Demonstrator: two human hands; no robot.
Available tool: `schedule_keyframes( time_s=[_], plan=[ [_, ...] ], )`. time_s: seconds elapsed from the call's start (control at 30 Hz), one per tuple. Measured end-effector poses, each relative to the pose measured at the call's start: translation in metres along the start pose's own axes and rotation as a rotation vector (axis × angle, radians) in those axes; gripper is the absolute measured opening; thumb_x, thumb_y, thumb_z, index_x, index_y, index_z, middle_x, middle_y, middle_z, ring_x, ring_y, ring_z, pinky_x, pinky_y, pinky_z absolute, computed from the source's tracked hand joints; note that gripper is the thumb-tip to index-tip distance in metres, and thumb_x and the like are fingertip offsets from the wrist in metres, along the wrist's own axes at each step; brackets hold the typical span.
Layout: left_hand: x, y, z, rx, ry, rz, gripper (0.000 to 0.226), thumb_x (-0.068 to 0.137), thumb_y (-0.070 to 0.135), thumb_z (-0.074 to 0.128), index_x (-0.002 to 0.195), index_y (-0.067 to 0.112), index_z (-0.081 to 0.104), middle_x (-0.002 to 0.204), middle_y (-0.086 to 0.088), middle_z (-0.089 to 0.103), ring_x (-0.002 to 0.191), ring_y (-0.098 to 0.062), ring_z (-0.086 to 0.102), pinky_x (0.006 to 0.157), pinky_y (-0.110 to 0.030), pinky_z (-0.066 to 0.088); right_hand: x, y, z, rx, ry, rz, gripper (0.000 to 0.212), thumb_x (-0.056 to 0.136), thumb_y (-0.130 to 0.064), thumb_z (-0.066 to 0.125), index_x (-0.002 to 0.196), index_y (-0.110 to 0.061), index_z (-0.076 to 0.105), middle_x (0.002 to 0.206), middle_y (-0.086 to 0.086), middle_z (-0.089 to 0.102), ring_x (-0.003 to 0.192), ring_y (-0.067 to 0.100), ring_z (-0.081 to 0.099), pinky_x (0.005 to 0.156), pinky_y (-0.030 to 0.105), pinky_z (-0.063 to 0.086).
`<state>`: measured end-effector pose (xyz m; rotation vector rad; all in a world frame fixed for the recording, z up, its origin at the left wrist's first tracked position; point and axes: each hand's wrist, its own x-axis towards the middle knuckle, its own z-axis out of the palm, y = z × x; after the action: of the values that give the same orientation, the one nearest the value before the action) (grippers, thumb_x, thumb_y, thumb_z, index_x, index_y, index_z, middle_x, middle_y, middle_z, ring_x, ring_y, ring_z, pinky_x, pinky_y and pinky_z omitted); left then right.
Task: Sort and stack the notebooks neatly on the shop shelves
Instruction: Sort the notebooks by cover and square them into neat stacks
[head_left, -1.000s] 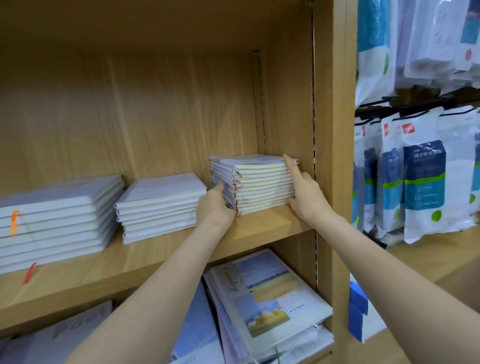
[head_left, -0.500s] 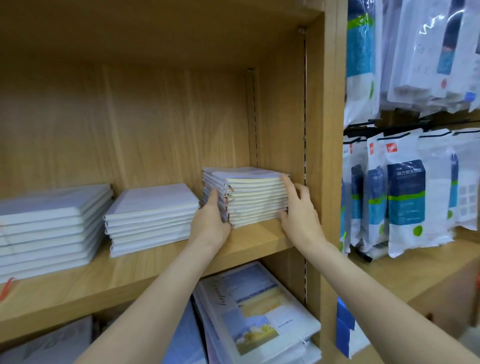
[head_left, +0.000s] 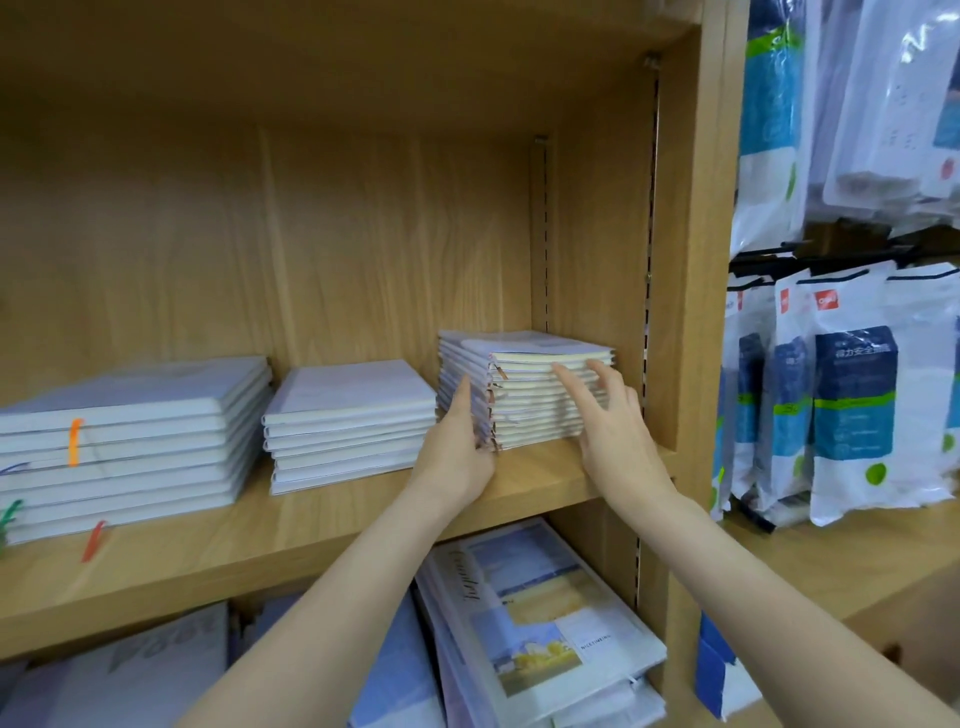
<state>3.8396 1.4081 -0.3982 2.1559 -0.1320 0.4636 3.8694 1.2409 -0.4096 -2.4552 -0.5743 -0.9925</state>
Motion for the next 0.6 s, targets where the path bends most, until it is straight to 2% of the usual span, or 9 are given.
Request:
schedule_keyframes(
  time_s=[0.07, 0.13, 0.27, 0.33, 0.47, 0.6],
  plan=[
    [-0.004, -0.003, 0.0, -0.028, -0.011, -0.033, 0.081, 0.088, -0.006, 0.047, 0.149, 0.022, 0.002, 0.133, -0.011, 0.053, 0.119, -0.022, 0.054, 0.104, -0.037, 0.041, 0.0, 0.002, 0.001, -0.012, 0.009, -0.003, 0.078, 0.083, 0.013, 0.043, 0.147, -0.028, 0.023, 0.152, 0.01, 0.014, 0.134, 0.028, 0.021, 0.098, 0.036, 0.038],
    [-0.002, -0.003, 0.0, 0.02, -0.006, -0.041, 0.075, 0.09, -0.002, 0.045, 0.15, 0.018, 0.006, 0.132, -0.012, 0.053, 0.117, -0.025, 0.055, 0.101, -0.033, 0.042, 0.002, 0.001, 0.001, -0.013, 0.011, 0.004, 0.078, 0.082, 0.014, 0.042, 0.146, -0.028, 0.026, 0.152, 0.01, 0.015, 0.134, 0.029, 0.02, 0.097, 0.037, 0.039],
    [0.0, -0.001, 0.002, 0.058, -0.067, -0.07, 0.086, 0.085, 0.0, 0.046, 0.149, 0.025, -0.005, 0.14, -0.015, 0.043, 0.121, -0.028, 0.051, 0.104, -0.041, 0.041, 0.002, -0.001, -0.001, -0.054, -0.034, 0.039, 0.079, 0.083, 0.015, 0.039, 0.146, -0.03, 0.022, 0.153, 0.008, 0.012, 0.135, 0.028, 0.019, 0.098, 0.035, 0.038],
    [-0.007, 0.002, 0.0, 0.054, -0.073, -0.075, 0.086, 0.085, 0.0, 0.048, 0.149, 0.022, -0.005, 0.139, -0.015, 0.044, 0.122, -0.027, 0.05, 0.105, -0.04, 0.039, 0.0, -0.003, -0.005, -0.053, -0.079, 0.061, 0.08, 0.084, 0.014, 0.038, 0.147, -0.031, 0.019, 0.154, 0.006, 0.01, 0.136, 0.028, 0.019, 0.1, 0.036, 0.036],
    [-0.04, 0.005, -0.017, 0.043, 0.096, -0.001, 0.065, 0.088, -0.002, 0.045, 0.146, 0.013, 0.019, 0.126, -0.013, 0.055, 0.115, -0.022, 0.054, 0.1, -0.027, 0.04, -0.016, -0.014, -0.015, 0.022, -0.121, 0.048, 0.081, 0.083, 0.015, 0.041, 0.149, -0.024, 0.016, 0.151, 0.013, 0.018, 0.13, 0.031, 0.033, 0.098, 0.037, 0.039],
    [-0.091, -0.01, -0.051, 0.086, 0.178, 0.078, 0.051, 0.09, -0.001, 0.042, 0.139, 0.01, 0.033, 0.127, -0.011, 0.055, 0.116, -0.018, 0.054, 0.098, -0.025, 0.04, -0.046, -0.039, -0.028, 0.174, -0.152, -0.01, 0.073, 0.085, 0.008, 0.046, 0.148, -0.018, 0.019, 0.141, 0.009, 0.031, 0.11, 0.027, 0.052, 0.087, 0.038, 0.046]
  ],
)
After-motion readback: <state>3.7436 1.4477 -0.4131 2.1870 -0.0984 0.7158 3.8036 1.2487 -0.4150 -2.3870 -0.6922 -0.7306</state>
